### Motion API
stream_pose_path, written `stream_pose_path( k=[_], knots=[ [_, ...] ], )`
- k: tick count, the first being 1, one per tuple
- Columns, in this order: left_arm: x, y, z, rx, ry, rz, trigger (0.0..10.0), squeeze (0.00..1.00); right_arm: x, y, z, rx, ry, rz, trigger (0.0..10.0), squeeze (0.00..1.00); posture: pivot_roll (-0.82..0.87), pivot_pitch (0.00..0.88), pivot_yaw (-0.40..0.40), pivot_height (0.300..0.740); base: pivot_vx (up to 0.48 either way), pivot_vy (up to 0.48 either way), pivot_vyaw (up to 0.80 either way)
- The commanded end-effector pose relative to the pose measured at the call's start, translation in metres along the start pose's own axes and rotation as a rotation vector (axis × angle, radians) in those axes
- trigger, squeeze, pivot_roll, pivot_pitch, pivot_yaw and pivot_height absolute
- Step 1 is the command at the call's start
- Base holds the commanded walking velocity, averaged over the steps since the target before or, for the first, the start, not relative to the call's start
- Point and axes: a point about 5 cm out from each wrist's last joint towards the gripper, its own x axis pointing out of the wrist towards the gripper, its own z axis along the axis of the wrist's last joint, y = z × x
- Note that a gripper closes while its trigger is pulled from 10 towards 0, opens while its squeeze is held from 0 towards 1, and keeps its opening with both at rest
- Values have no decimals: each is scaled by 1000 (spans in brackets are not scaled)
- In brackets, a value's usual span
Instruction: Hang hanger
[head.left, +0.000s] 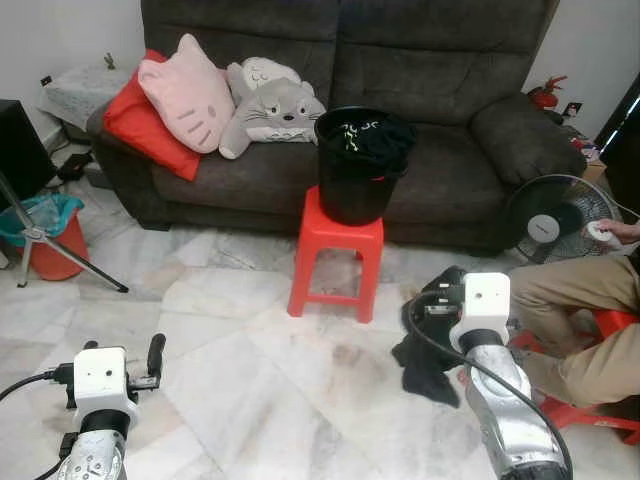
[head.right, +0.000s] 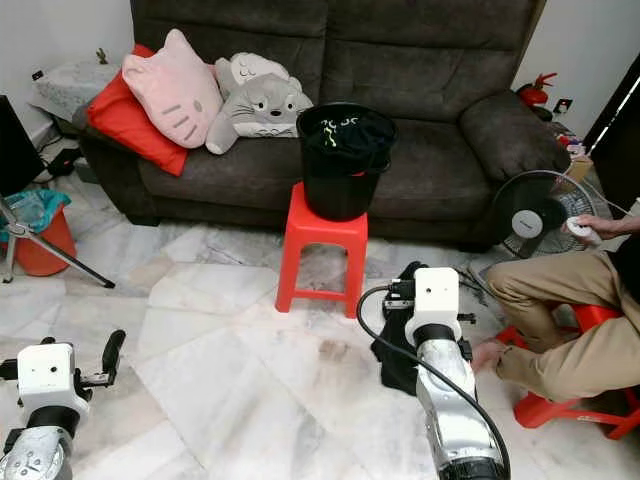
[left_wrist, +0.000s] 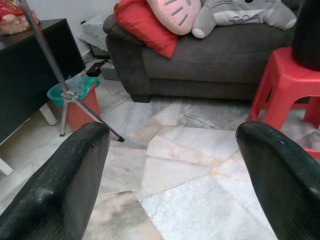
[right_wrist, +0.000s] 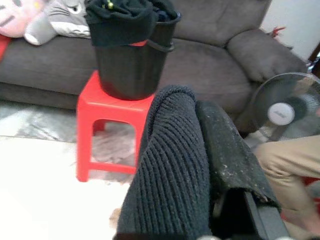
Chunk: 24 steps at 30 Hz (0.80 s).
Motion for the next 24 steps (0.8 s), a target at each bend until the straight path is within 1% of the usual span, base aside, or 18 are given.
stream_pose_path(
  k=[1,2,4,8,24],
  knots=[
    [-1,-3,3,25,-16,-18,10000,0,2,-6,17,-9,-87,-44,10000,0,104,0,-96,740,0,0,800],
    [-1,-3,3,25,-16,-18,10000,0,2,-6,17,-9,-87,-44,10000,0,104,0,-96,740,0,0,800],
    [-1,-4,5,52,-25,-34,10000,0,4,-8,21,14,-96,-63,10000,0,99,0,-96,740,0,0,800],
    [-2,-4,5,42,-23,-30,10000,0,4,-4,19,-3,-88,-39,10000,0,102,0,-96,740,0,0,800],
    [-2,0,5,54,-12,-24,10000,0,5,-2,16,-6,-80,-60,10000,0,105,0,-87,740,0,0,800]
  ],
)
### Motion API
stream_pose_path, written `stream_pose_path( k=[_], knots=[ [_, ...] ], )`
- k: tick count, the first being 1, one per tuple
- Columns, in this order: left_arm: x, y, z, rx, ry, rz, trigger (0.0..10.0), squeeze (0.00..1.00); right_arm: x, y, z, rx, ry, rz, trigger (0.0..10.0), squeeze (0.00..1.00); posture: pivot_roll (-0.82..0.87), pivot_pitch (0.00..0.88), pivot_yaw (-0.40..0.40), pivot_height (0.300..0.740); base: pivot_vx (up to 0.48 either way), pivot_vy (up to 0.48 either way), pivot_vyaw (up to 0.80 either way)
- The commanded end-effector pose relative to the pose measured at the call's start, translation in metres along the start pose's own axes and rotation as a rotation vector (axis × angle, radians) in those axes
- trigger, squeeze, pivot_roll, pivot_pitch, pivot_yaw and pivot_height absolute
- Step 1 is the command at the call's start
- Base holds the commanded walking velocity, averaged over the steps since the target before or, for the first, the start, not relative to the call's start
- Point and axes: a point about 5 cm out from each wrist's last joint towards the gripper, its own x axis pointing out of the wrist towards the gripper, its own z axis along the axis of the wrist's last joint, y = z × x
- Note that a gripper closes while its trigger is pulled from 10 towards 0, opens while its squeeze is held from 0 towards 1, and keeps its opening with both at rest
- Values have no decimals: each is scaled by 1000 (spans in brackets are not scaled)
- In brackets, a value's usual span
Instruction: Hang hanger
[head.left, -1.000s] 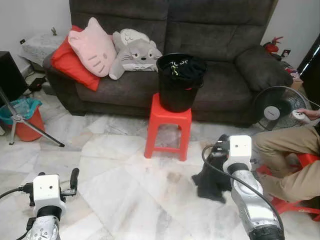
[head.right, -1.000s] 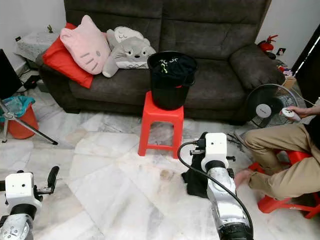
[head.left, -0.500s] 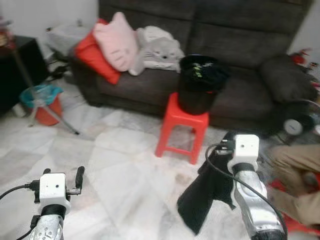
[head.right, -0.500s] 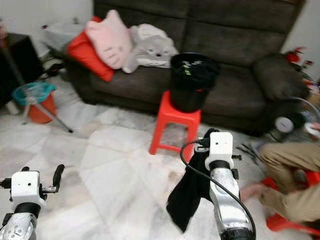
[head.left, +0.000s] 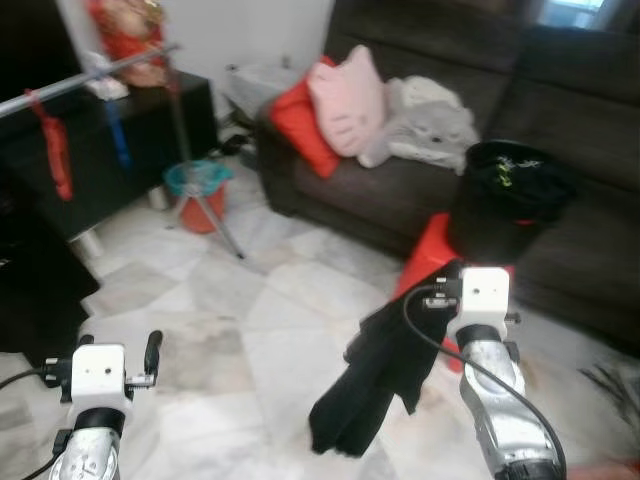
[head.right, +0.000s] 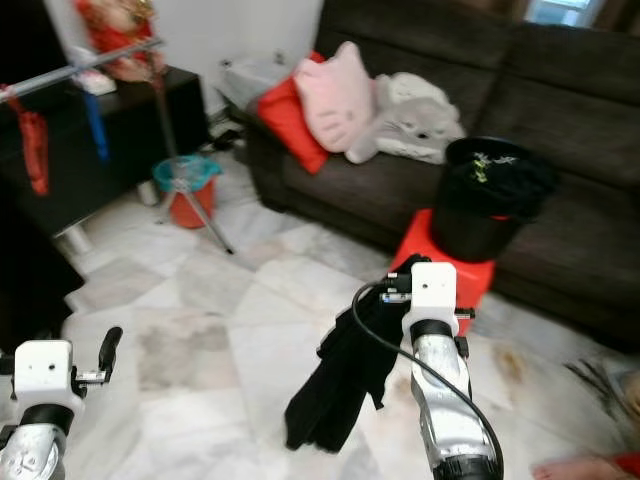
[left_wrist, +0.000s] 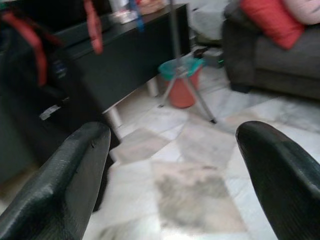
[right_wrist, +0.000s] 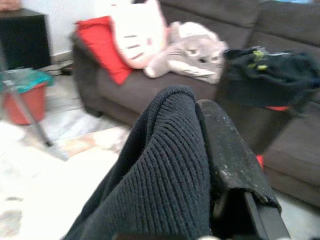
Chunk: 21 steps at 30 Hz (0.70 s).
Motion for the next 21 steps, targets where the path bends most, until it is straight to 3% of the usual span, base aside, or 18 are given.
stream_pose_path(
  k=[1,12,21],
  knots=[
    [-2,-3,-1,-7,11,-7,10000,0,3,-6,5,0,-25,-24,10000,0,103,0,-86,740,0,0,800],
    [-4,-1,-2,-10,19,3,10000,0,3,-5,-1,-10,9,-1,10000,0,100,0,-88,740,0,0,716],
    [-3,-4,-2,-26,22,-8,10000,0,6,-1,-3,3,28,11,10000,0,103,0,-90,740,28,0,0]
  ],
)
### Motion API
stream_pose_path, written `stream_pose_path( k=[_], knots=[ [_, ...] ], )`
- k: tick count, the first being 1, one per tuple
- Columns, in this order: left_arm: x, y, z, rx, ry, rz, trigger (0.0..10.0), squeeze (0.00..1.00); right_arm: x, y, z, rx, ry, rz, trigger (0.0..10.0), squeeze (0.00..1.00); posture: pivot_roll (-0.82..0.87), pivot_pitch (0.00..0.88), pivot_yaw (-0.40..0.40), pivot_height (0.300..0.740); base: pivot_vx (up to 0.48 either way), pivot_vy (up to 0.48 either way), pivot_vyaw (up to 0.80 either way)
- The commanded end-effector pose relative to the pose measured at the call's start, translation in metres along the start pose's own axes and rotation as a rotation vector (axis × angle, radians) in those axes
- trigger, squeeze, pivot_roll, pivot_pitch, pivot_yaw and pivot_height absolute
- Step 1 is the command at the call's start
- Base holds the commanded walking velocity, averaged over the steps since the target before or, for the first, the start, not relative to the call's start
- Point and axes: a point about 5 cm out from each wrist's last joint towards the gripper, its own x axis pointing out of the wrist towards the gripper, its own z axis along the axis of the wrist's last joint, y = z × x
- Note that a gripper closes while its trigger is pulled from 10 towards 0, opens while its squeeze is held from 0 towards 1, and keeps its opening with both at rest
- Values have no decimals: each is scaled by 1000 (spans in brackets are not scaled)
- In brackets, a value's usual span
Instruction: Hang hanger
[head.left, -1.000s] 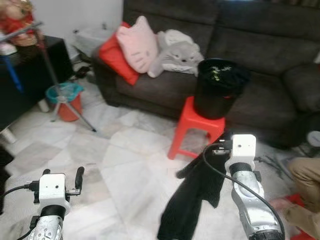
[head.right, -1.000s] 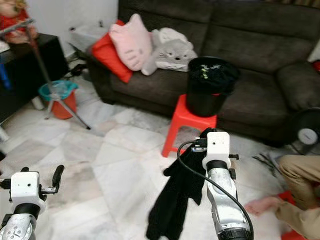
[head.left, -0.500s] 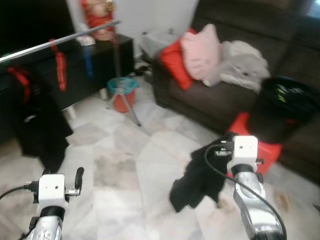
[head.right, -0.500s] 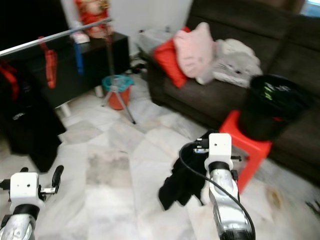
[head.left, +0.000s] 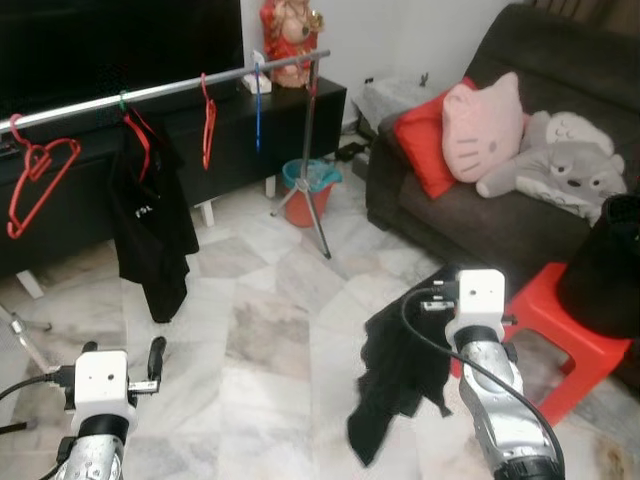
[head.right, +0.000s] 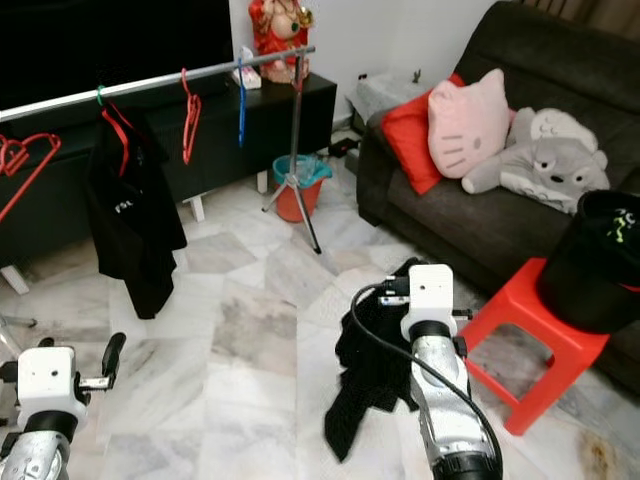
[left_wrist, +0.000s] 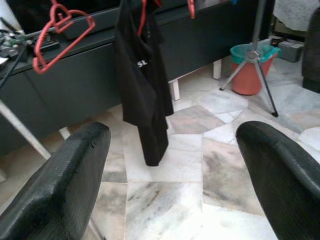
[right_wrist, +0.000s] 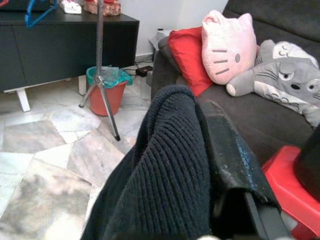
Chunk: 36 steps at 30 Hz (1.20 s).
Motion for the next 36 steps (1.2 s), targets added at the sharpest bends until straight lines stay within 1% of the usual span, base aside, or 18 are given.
stream_pose_path(
  k=[1,11,13,16,25,31,36],
  knots=[
    [2,-1,1,-9,5,-11,10000,0,4,-3,3,7,-2,-14,10000,0,103,0,-90,740,251,0,0],
    [4,-1,2,-12,5,-16,10000,0,5,-2,3,10,-2,-6,10000,0,99,10,-85,740,333,0,0],
    [6,0,3,-9,3,-12,10000,0,6,0,3,-11,1,14,10000,0,97,16,-85,740,360,0,0],
    [7,1,4,-9,1,-6,10000,0,7,1,3,-13,-3,20,10000,0,97,18,-87,740,364,0,0],
    [7,0,4,-14,-1,-1,10000,0,10,2,7,-11,-12,29,10000,0,99,28,-95,740,372,0,676],
    [7,0,4,-18,0,1,10000,0,10,1,7,-14,-14,36,10000,0,97,30,-94,740,386,0,0],
    [8,0,4,-18,-2,3,10000,0,11,2,8,-23,-20,48,10000,0,98,30,-94,740,394,0,685]
  ],
)
